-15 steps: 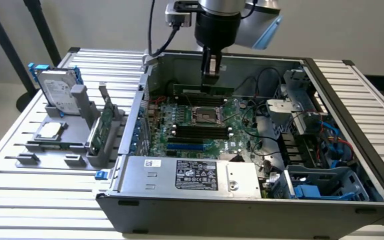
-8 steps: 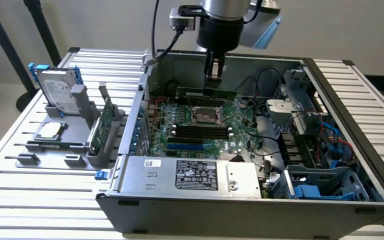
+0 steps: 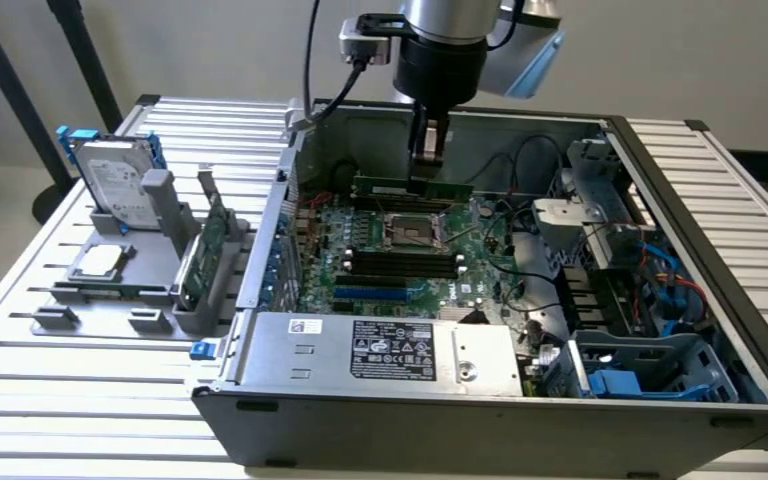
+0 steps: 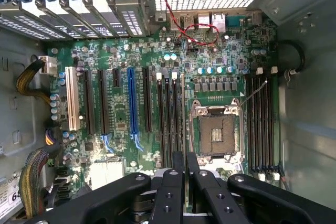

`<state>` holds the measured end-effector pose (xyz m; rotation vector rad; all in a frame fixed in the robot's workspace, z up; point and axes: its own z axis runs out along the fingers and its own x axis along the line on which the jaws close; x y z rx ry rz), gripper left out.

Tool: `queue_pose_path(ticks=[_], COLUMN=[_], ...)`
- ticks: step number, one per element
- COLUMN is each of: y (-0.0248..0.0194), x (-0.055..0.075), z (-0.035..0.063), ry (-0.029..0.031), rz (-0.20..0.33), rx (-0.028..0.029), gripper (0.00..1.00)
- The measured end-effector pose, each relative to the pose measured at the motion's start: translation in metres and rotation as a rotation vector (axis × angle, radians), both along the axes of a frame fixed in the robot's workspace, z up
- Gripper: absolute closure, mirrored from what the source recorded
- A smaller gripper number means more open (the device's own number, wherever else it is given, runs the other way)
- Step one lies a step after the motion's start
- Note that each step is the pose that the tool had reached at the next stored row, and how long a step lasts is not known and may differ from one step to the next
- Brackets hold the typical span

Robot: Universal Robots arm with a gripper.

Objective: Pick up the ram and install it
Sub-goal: 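Insert the ram into the slot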

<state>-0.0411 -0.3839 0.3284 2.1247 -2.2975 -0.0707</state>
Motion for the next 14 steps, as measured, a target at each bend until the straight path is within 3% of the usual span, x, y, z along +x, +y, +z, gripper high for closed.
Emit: queue_pose_path(ticks=[8,11,14], y=[0.0000,0.0000,0.0000], x=[0.0000,-0.0009,-0.0011], z=[-0.0004,-0.0033,-0.0086], ry=[0.0000,-0.0008,-0.0008], rz=[0.000,0.000,0.000], rx=[-0.0003,-0.0067,-0.0074], gripper=[0.87,0.87,0.87])
